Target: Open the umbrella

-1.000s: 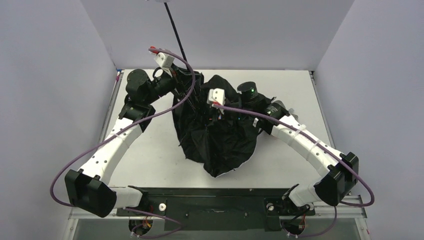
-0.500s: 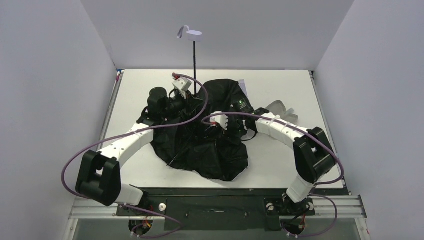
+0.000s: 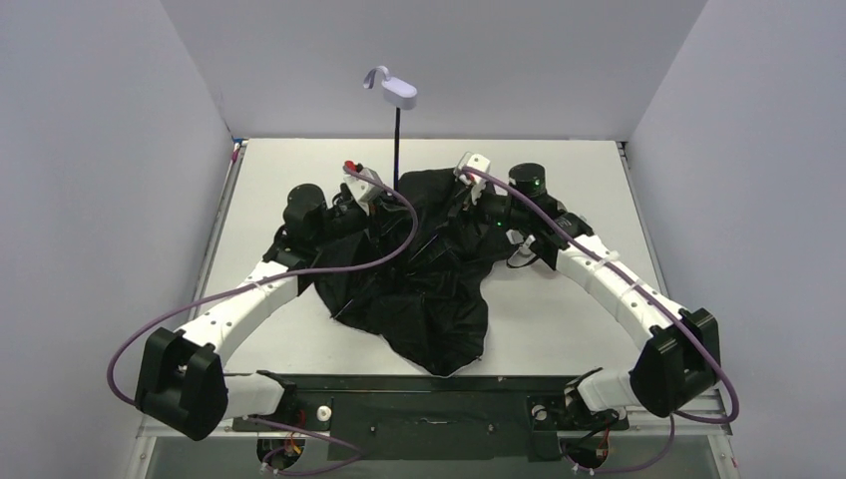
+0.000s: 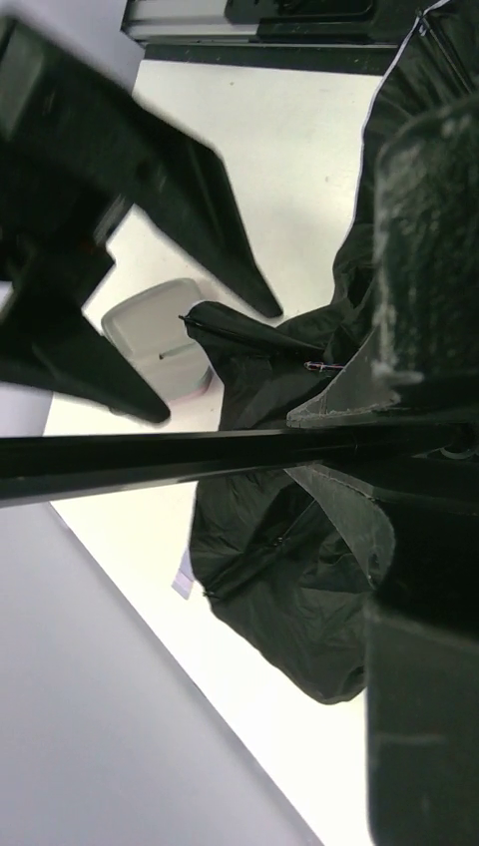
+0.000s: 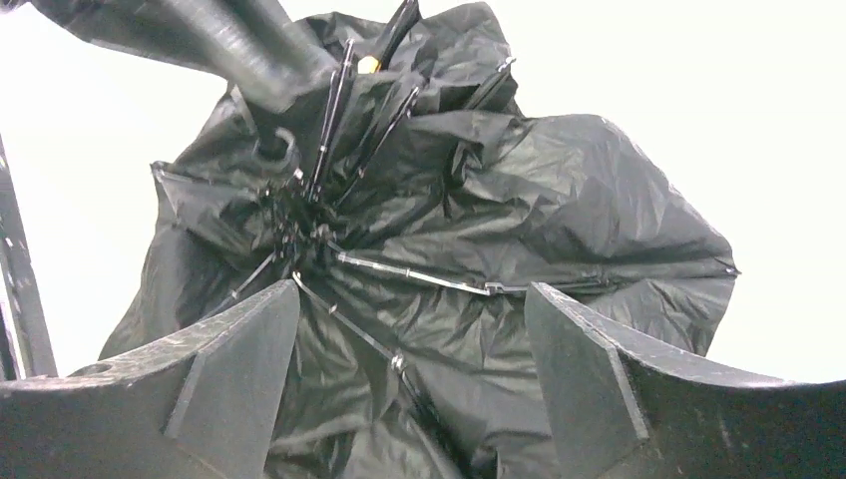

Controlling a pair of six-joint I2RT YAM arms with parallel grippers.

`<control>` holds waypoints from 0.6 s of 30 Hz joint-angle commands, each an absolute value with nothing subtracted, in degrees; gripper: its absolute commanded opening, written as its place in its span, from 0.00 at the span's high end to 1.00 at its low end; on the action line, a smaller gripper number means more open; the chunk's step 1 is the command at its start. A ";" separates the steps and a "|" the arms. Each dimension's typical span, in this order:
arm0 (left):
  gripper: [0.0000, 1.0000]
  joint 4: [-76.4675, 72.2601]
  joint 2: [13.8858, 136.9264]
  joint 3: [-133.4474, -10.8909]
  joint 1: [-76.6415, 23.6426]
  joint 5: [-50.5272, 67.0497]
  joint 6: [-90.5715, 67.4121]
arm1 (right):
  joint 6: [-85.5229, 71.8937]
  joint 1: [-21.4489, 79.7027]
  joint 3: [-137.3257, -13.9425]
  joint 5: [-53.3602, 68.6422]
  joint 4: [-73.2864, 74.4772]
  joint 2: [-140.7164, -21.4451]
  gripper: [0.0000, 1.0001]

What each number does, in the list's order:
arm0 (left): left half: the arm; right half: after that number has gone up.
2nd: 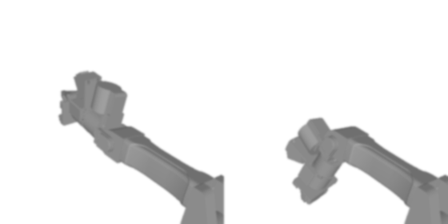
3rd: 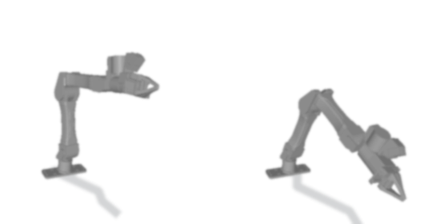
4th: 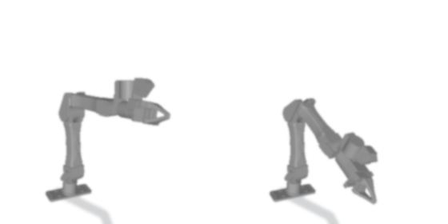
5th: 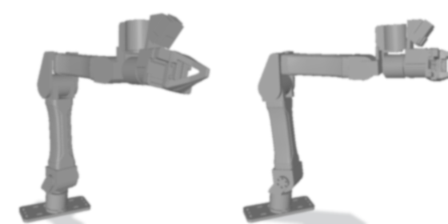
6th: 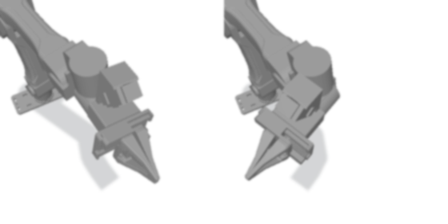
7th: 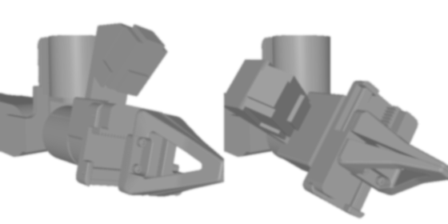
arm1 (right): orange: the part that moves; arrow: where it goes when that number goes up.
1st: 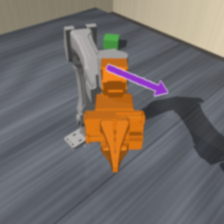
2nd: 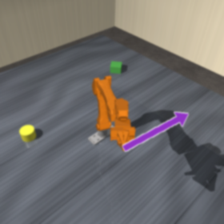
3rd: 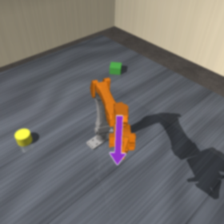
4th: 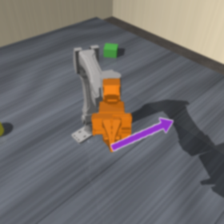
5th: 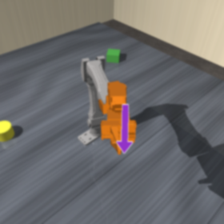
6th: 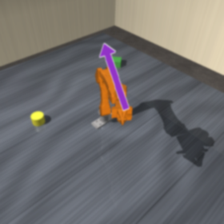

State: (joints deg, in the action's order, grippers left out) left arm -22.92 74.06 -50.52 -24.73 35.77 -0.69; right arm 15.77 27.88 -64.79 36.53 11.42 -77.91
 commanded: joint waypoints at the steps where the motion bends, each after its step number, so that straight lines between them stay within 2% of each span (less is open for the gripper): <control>1: 0.91 -21.84 69.89 -50.51 -25.08 40.57 5.03 | 3.13 27.83 -68.62 38.39 -1.36 -81.25 0.20; 9: 0.91 -18.36 68.52 -46.98 -26.47 39.87 11.43 | -6.83 28.40 -74.83 43.62 -10.78 -81.61 0.17; 14: 0.93 -18.18 68.66 -45.91 -26.50 40.89 13.26 | -3.77 30.25 -74.46 45.18 -9.13 -78.53 0.17; 18: 0.95 -18.38 68.98 -45.94 -26.38 40.95 14.21 | 0.89 29.34 -74.29 45.22 -2.14 -76.12 0.17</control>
